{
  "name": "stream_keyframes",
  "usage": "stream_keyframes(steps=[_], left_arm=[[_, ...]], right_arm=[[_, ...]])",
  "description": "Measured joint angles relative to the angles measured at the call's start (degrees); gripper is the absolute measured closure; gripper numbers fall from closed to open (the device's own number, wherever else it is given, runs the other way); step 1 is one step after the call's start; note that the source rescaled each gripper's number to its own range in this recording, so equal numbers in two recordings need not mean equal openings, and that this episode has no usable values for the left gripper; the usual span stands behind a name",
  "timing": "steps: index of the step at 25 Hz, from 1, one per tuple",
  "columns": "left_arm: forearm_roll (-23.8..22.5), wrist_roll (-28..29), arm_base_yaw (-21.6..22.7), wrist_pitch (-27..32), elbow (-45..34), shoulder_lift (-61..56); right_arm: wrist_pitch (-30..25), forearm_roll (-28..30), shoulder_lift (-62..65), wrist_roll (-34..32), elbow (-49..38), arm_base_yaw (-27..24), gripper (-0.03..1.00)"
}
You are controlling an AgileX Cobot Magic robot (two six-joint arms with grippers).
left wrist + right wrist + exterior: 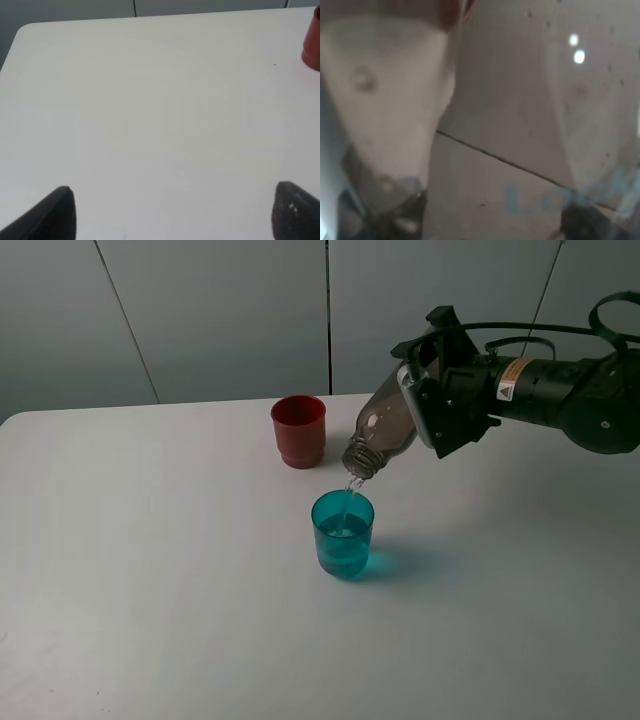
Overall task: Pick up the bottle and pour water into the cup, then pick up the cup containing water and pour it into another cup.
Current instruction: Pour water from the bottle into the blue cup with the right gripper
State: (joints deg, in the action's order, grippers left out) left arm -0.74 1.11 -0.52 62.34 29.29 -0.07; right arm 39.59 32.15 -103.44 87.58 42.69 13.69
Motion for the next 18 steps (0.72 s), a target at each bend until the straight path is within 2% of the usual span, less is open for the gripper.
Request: stream_keyframes(steps=[18], left_arm=[[0.00, 0.00, 0.00, 0.00, 0.00, 0.00]], right_arm=[[0.00, 0.00, 0.44, 3.57, 0.00, 0.00, 0.97]])
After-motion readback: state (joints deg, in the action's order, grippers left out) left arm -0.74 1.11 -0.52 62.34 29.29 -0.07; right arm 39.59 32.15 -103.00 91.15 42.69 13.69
